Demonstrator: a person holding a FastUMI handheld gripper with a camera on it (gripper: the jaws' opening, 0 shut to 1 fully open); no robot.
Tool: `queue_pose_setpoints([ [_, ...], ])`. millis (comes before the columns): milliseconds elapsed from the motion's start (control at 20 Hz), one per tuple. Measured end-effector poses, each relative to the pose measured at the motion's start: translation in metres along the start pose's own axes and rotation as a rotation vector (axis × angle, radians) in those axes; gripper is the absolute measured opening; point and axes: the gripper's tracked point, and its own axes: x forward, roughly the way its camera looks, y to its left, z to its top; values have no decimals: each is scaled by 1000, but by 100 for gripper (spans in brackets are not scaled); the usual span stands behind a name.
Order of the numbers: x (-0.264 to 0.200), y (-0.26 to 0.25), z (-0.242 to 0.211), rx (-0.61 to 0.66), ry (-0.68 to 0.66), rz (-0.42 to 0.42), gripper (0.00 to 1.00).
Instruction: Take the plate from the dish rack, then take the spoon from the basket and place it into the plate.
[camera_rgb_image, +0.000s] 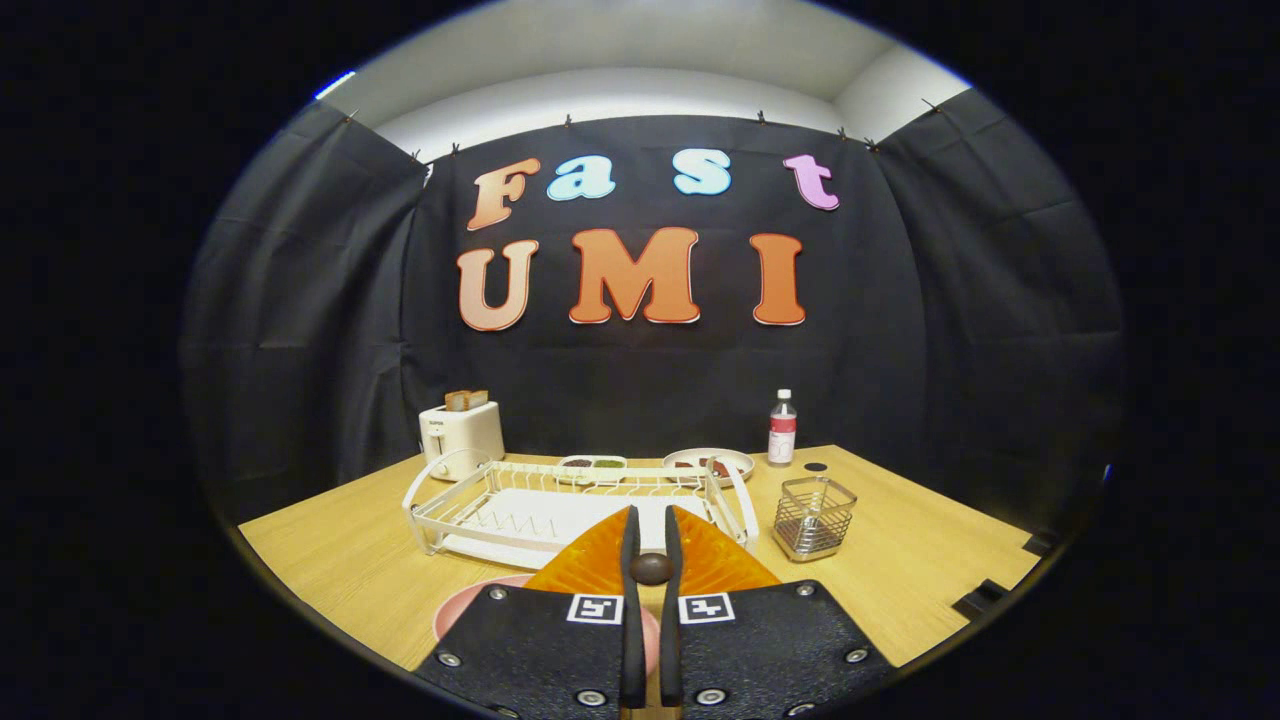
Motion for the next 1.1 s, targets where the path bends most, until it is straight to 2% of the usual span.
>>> queue_pose_setpoints([
  [350, 14, 48, -45, 49, 61, 52, 6],
  [800, 20, 86, -64, -33, 50, 92, 6],
  [1100, 15, 97, -76, -60, 97, 115, 20],
])
